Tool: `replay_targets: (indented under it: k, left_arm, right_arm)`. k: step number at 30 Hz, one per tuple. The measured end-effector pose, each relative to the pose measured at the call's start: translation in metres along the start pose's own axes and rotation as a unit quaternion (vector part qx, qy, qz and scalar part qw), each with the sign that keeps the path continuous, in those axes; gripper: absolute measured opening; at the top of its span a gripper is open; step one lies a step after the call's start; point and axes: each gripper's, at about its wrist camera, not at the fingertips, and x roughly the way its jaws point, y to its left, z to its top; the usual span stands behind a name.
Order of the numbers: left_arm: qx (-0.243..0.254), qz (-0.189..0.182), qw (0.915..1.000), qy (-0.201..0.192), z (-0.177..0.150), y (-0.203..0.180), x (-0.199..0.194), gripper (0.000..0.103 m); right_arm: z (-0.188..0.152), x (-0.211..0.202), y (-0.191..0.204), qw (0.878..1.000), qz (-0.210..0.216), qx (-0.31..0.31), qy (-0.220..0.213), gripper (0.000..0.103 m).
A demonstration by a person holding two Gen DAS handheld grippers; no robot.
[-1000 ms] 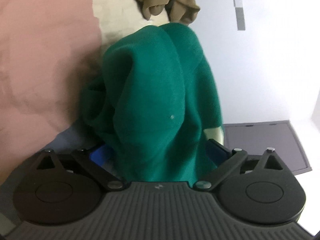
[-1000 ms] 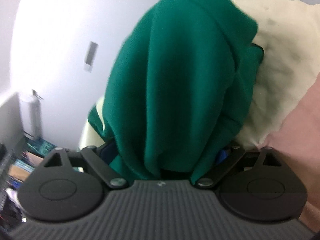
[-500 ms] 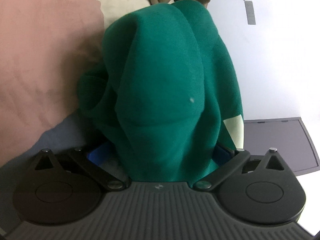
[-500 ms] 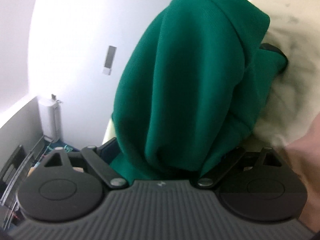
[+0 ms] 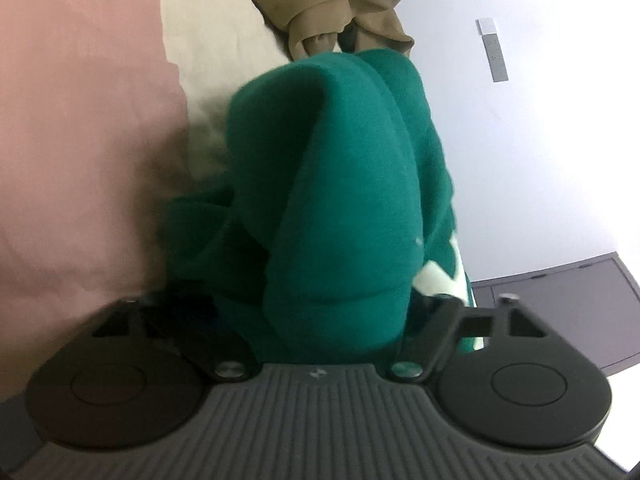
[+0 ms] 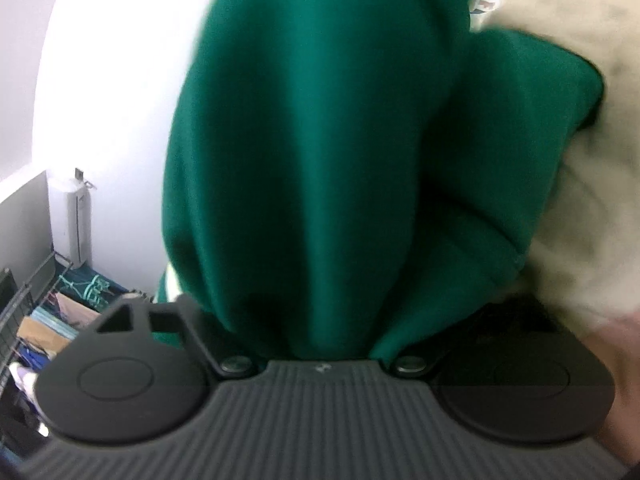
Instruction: Fold large clothes
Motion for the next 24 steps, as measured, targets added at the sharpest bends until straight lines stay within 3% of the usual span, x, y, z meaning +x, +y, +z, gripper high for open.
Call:
replay_targets:
  k: [2, 4, 7, 9, 15, 24]
  left_arm:
    - [0.005, -0.007, 1.0000, -0.005, 0.000, 0.001, -0.005, 0.061]
    - [0.024, -0.008, 0.9996, -0.012, -0.001, -0.005, -0.007, 0.054]
    - [0.056, -0.014, 0.9982, -0.016, -0.004, -0.015, -0.013, 0.047]
    - [0.070, -0.024, 0.9972, -0.014, -0.003, -0.019, -0.018, 0.040]
    - [0.130, -0.037, 0.9908, -0.002, -0.008, -0.038, -0.042, 0.037]
    - [0.125, -0.080, 0.9887, 0.021, -0.030, -0.075, -0.072, 0.037]
  right_arm:
    - [0.001, -0.001, 0.005, 1.000, 0.005, -0.016, 0.000, 0.064]
    - [0.005, -0.001, 0.011, 0.999, 0.012, -0.033, 0.001, 0.047]
    - [0.003, 0.000, 0.024, 0.997, 0.017, -0.070, 0.001, 0.036]
    - [0.004, 0.000, 0.036, 0.995, 0.020, -0.099, 0.001, 0.033]
    - [0.006, -0.009, 0.050, 0.989, 0.034, -0.147, 0.002, 0.030]
    - [0.018, -0.049, 0.090, 0.983, 0.045, -0.178, 0.001, 0.029]
